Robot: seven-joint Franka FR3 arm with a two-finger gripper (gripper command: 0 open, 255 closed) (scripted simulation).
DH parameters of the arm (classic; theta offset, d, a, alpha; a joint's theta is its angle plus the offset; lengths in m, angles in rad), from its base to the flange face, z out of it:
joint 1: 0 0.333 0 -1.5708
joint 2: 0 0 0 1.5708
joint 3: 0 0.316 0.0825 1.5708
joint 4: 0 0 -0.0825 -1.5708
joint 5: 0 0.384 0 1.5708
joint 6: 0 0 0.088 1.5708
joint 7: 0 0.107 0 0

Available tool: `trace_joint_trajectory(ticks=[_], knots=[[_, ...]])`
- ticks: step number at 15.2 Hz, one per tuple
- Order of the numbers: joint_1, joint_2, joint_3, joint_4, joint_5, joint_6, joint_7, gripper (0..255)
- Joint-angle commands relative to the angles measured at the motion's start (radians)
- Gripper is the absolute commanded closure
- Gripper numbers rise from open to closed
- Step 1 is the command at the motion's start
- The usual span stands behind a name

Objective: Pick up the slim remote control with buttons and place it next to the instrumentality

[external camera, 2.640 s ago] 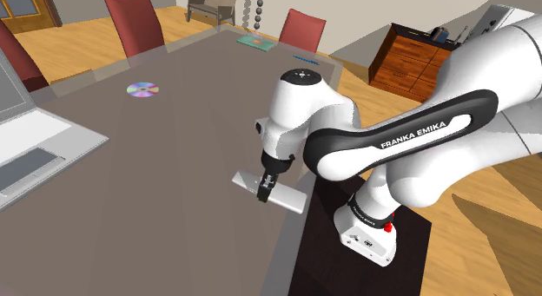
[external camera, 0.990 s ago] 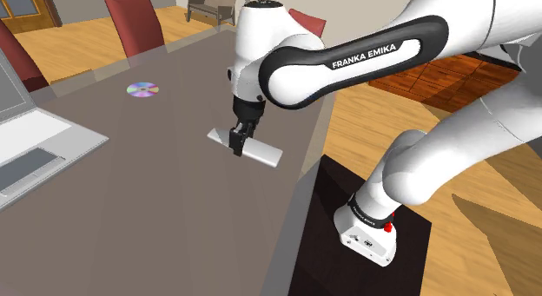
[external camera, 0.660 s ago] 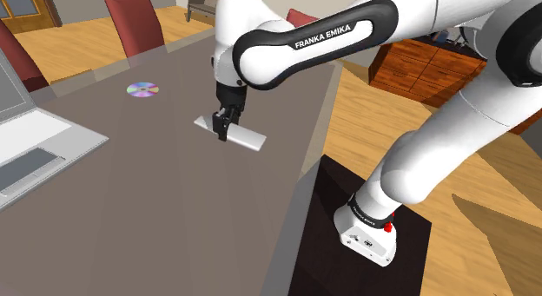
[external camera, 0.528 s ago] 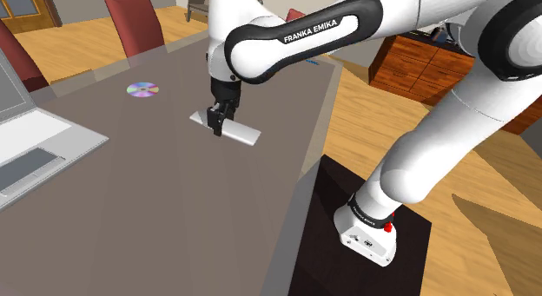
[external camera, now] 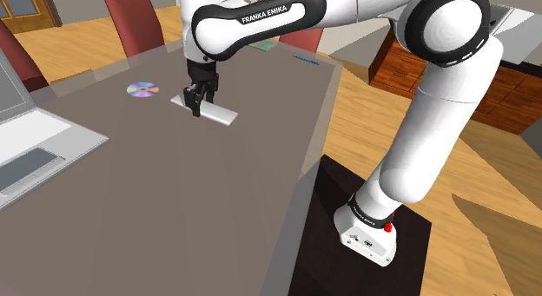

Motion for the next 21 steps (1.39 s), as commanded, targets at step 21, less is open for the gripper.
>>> trace_joint_trajectory(ticks=[21], knots=[[0.036,0.394,-0.059,0.387,-0.114,-0.009,-0.018,255]])
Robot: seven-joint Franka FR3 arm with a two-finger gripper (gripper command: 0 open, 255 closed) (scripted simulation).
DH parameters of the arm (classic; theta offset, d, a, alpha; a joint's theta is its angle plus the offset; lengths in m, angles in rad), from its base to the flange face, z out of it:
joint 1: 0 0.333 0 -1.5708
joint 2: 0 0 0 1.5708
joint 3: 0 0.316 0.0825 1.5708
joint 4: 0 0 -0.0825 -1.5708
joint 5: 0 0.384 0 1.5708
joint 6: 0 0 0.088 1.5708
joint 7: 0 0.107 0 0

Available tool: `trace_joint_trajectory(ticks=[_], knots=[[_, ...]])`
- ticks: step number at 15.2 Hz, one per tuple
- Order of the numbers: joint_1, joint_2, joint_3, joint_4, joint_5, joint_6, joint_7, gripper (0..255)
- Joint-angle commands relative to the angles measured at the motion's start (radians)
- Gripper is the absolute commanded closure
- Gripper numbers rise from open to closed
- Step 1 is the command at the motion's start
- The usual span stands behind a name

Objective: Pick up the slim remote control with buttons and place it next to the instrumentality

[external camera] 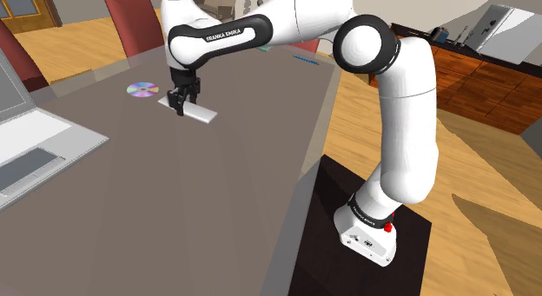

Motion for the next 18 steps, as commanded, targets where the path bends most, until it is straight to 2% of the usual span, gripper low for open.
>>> trace_joint_trajectory(ticks=[1,7,8,13,17,18], knots=[[0.001,0.003,-0.001,-0.010,-0.002,0.013,0.003,255],[0.001,0.003,-0.001,-0.009,-0.002,0.013,0.003,255],[0.001,0.003,-0.001,-0.009,-0.002,0.013,0.003,0],[0.001,0.003,-0.001,-0.009,-0.002,0.013,0.003,0],[0.001,-0.036,0.008,0.059,0.013,-0.092,-0.008,0],[0.001,-0.036,0.008,0.059,0.013,-0.092,-0.008,0]])
